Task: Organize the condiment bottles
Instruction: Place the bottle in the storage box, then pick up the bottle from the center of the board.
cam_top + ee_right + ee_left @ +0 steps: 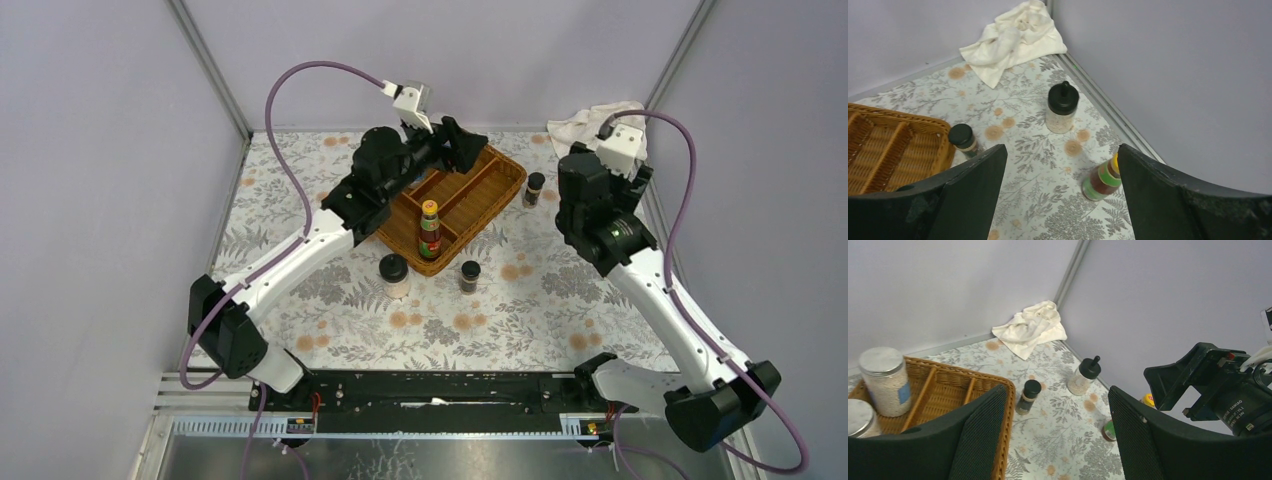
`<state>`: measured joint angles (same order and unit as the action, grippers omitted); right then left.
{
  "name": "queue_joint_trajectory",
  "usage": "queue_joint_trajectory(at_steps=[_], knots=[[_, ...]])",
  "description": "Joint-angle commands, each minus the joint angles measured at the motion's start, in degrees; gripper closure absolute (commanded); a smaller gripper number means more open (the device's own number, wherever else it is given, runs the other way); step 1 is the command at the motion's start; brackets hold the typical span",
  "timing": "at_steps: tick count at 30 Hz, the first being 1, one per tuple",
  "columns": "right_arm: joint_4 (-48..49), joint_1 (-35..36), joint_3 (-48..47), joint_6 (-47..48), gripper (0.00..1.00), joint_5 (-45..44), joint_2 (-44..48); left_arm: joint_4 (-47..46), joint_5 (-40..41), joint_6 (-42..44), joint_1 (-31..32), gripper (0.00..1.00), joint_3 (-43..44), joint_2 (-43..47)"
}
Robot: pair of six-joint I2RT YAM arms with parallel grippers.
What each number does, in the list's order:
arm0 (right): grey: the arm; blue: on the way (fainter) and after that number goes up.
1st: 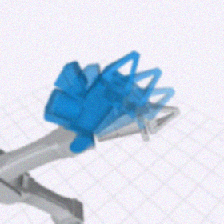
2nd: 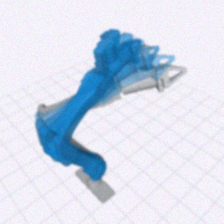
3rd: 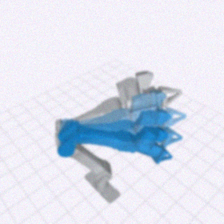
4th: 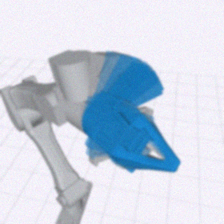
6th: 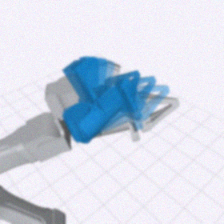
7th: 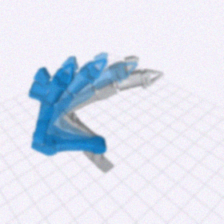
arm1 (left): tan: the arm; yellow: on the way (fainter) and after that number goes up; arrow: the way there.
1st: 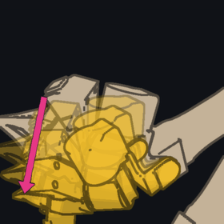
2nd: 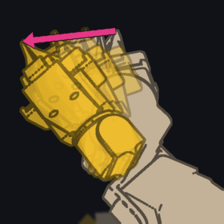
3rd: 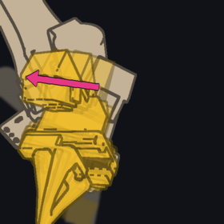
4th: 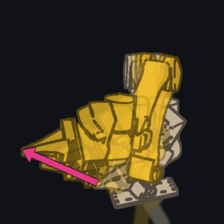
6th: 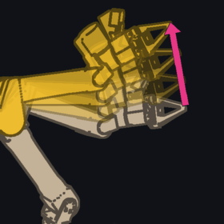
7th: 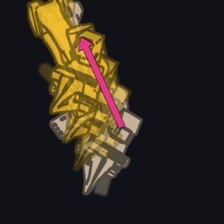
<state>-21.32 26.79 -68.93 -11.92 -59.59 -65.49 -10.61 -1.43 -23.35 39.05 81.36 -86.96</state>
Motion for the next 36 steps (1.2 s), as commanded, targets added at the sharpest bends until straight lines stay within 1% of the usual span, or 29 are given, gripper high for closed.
queue_joint_trajectory(at_steps=[1, 6, 11, 18, 23, 28, 33, 36], knots=[[-2.8, -0.7, 2.1, -3.7, 0.11, -4.6, 3.0, -6.0, -1.1, -0.4, 1.6, 0.21, -0.8, -1.5], [-1.7, -2.1, 4.8, -3.9, 0.1, -5.5, 4.3, -5.8, -0.6, 0.3, 2.6, 0.21, 0.1, -3.0], [-1.5, -4.7, 5.1, -4.5, 0.09, -4.7, 2.8, -5.8, -0.3, 0.8, 3.4, 0.21, 1.7, -5.5], [0.2, -10.4, 4.5, -6.7, 0.09, 1.8, -1.1, -5.3, -1.9, 1.4, 4.0, 0.21, 6.2, -10.6], [4.0, -15.3, 2.8, -7.7, 0.08, 7.3, -7.4, -4.0, -2.3, 4.5, 4.1, 0.21, 9.4, -14.2], [4.6, -18.7, -1.6, -10.6, 0.08, 10.7, -16.7, -1.9, -3.4, 8.9, 4.1, 0.2, 13.3, -17.4], [5.1, -21.3, -5.9, -12.5, 0.08, 11.1, -23.2, 0.8, -7.0, 13.2, 3.7, 0.2, 17.4, -20.2], [5.5, -22.7, -7.3, -13.2, 0.08, 11.3, -25.8, 1.1, -10.6, 12.8, 2.7, 0.2, 18.2, -21.5]])
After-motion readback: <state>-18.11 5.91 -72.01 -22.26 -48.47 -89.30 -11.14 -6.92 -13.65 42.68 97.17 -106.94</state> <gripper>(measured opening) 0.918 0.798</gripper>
